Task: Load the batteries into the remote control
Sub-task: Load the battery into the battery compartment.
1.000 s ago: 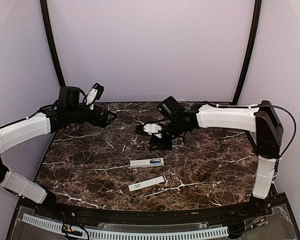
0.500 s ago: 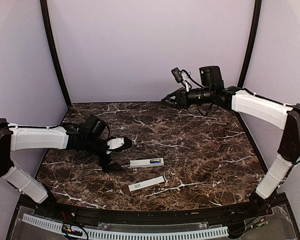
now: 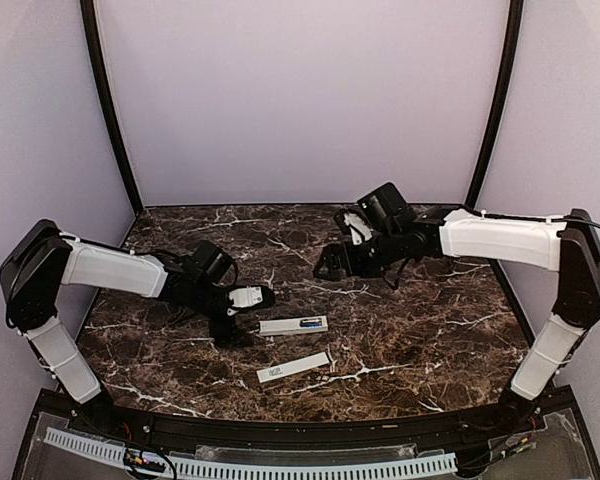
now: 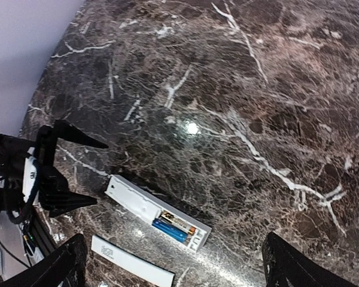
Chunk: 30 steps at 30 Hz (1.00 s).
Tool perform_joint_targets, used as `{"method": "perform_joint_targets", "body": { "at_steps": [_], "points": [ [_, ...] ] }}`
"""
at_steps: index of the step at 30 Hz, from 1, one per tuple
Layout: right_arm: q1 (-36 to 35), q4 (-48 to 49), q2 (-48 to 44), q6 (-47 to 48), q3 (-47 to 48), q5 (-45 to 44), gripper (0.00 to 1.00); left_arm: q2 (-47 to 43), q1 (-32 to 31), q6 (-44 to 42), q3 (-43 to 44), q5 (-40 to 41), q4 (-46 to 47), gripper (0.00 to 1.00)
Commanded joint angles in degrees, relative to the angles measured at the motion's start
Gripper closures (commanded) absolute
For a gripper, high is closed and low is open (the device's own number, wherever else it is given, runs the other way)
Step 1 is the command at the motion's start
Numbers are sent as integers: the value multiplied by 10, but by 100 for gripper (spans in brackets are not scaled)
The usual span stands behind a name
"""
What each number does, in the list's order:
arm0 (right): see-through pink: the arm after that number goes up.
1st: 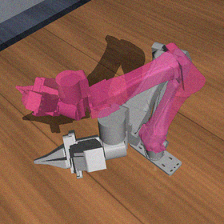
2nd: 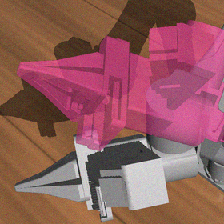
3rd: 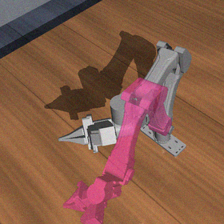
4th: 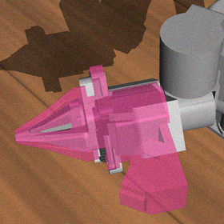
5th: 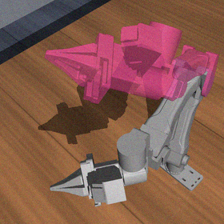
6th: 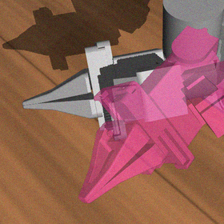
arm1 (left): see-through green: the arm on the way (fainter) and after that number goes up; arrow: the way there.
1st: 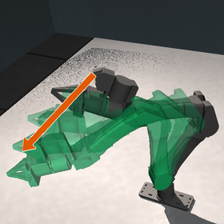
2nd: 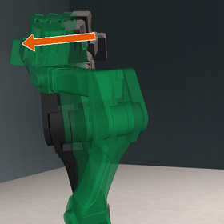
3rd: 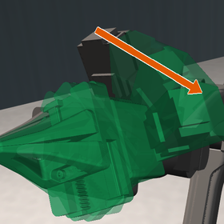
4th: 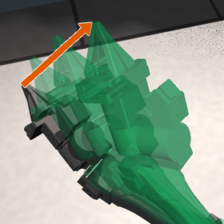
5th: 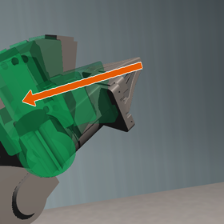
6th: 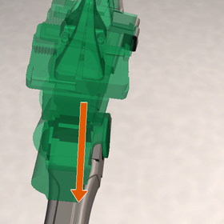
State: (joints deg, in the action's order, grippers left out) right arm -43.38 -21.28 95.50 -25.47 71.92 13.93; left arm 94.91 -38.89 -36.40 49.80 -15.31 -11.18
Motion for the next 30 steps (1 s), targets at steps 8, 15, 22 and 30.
{"method": "perform_joint_targets", "body": {
  "at_steps": [8, 15, 22, 30],
  "points": [
    [-56, -84, 113, -73, 58, -103, 6, 24, -27, 6, 20, 24, -12, 21],
    [-71, -73, 144, -91, 73, -78, 10, 46, -31, 28, 70, 10, -53, 35],
    [-87, -69, 171, -102, 84, -63, 12, 57, -31, 29, 78, 10, -60, 39],
    [-94, -67, 178, -109, 76, -78, 13, 85, -32, 32, 102, 16, -79, 43]
  ]
}}
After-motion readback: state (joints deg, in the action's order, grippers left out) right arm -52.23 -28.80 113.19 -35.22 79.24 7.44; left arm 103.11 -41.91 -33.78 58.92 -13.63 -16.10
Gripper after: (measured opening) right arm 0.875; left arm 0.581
